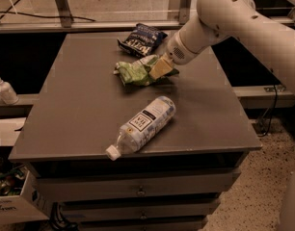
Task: Pick green jalapeno chip bag
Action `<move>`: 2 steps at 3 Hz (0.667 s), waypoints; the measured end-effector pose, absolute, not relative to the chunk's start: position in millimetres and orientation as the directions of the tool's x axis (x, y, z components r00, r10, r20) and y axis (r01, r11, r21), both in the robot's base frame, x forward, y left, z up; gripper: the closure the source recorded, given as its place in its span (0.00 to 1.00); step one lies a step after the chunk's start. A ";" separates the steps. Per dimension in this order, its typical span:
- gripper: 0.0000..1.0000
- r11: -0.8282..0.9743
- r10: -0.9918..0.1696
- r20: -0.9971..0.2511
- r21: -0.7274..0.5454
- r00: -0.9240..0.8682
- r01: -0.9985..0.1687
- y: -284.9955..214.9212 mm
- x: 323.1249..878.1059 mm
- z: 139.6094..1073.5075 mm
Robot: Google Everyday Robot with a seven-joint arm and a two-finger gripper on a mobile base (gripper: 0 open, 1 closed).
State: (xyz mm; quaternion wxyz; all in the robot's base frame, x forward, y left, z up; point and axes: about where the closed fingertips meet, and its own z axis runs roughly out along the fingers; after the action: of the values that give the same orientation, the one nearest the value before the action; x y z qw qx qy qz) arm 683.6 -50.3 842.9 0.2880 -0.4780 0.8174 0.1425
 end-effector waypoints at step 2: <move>1.00 0.505 -0.674 -0.641 -0.037 -0.367 -0.862 -56.3 684.6 860.8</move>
Offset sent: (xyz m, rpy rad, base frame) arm 0.0016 -0.0153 0.0372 0.0783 -0.0384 -0.0111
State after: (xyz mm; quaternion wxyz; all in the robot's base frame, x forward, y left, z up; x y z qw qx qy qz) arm 684.6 -56.3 860.8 0.3047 -0.4729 0.8122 0.1544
